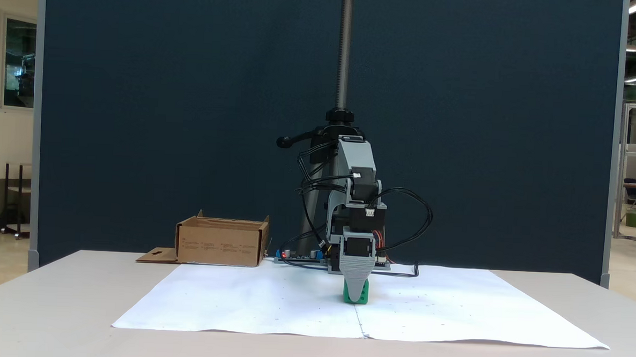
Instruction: Grasp a green dice and put it in the bin.
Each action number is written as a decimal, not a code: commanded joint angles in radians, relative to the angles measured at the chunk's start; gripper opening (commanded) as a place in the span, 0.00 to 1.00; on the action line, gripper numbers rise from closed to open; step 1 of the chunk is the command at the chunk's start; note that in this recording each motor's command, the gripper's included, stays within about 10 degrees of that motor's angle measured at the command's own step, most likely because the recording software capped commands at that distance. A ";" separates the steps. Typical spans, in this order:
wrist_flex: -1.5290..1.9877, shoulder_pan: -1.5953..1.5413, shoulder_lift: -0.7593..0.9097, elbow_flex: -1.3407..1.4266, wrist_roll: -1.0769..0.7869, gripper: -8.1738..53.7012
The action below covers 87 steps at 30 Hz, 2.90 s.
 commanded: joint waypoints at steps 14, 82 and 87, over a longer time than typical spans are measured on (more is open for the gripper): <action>-0.032 0.002 0.029 -0.026 -0.046 0.34; -0.167 1.060 0.634 -0.107 0.075 0.34; -0.147 1.195 0.632 -0.127 0.074 0.34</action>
